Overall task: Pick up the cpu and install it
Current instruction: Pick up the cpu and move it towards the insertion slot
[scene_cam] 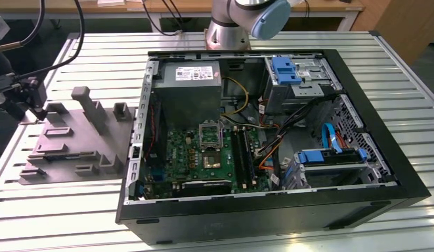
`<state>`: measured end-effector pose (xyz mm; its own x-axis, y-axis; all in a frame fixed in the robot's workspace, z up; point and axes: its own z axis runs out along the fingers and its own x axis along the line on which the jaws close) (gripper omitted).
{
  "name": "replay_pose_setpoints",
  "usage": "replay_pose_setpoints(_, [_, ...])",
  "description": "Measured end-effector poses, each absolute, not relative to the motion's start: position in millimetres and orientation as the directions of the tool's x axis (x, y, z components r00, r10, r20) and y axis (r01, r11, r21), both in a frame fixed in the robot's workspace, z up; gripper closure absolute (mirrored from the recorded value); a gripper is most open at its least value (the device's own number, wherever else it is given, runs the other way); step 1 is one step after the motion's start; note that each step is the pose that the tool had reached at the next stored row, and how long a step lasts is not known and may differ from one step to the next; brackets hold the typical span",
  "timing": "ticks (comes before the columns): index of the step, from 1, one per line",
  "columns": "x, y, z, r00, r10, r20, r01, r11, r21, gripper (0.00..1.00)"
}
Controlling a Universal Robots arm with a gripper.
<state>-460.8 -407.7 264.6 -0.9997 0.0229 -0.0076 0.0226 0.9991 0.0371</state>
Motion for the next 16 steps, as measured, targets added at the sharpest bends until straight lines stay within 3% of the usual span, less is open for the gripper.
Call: replay_pose_setpoints(16, [-460.8,-407.7,267.4,-1.000,0.023,-0.008,0.023,0.999,0.037,0.53])
